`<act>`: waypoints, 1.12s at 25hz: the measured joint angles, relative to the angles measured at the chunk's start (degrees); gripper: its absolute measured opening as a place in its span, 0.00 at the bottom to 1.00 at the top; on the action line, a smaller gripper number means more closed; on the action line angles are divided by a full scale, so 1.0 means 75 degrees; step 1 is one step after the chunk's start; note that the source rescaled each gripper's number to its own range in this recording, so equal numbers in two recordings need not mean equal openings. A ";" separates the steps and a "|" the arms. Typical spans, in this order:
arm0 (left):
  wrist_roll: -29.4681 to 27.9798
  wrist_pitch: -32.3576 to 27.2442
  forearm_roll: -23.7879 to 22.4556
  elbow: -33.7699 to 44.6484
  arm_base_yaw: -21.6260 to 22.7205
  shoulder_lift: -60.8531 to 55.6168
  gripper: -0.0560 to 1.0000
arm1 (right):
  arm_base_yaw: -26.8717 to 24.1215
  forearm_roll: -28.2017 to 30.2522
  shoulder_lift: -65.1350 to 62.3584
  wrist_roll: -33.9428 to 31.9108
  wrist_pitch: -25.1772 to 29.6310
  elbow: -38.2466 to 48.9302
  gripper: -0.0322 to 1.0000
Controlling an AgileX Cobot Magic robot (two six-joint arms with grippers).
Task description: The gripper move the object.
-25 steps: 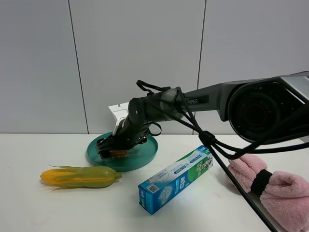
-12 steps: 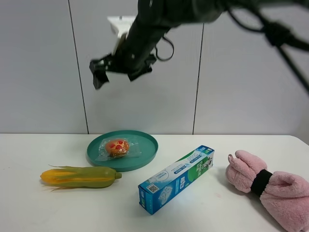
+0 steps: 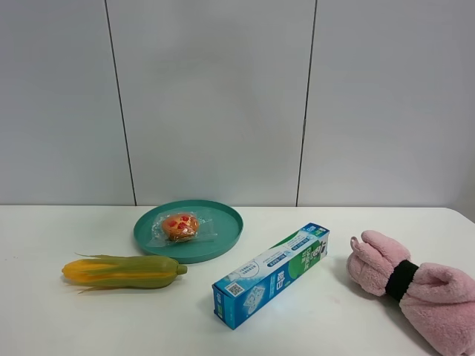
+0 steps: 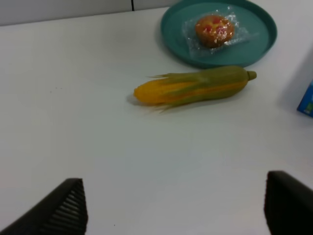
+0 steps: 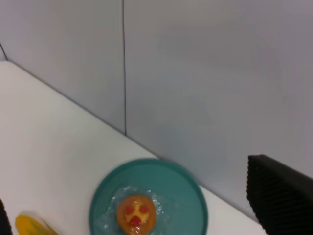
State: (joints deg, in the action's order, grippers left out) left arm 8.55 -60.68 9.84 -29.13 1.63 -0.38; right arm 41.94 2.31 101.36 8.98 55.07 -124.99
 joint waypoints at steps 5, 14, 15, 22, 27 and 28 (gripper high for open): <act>0.0000 0.0000 0.0000 0.0000 0.0000 0.0000 1.00 | 0.0213 0.0258 -0.1098 -0.0007 0.0888 -0.0006 0.92; 0.0000 0.0000 0.0000 0.0000 0.0000 0.0000 1.00 | 0.1131 0.1922 -0.2508 -0.0555 0.1864 0.0884 0.92; 0.0000 0.0000 0.0000 0.0000 0.0000 0.0000 1.00 | 0.1148 0.2022 -0.2726 -0.0632 0.1857 0.1433 0.92; 0.0000 0.0000 0.0000 0.0000 0.0000 0.0000 1.00 | 0.1148 0.2019 -0.5334 -0.1578 -0.0079 0.6615 0.92; 0.0000 0.0000 0.0000 0.0000 0.0000 0.0000 1.00 | 0.1029 0.1798 -0.7557 -0.2521 -0.0671 0.9206 0.92; 0.0000 0.0000 0.0000 0.0000 0.0000 0.0000 1.00 | 0.0846 0.1658 -0.7862 -0.2582 -0.0624 0.9466 0.92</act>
State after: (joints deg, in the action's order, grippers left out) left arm 8.55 -60.68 9.84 -29.13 1.63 -0.38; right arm 48.29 14.75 42.40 -10.38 50.39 -54.00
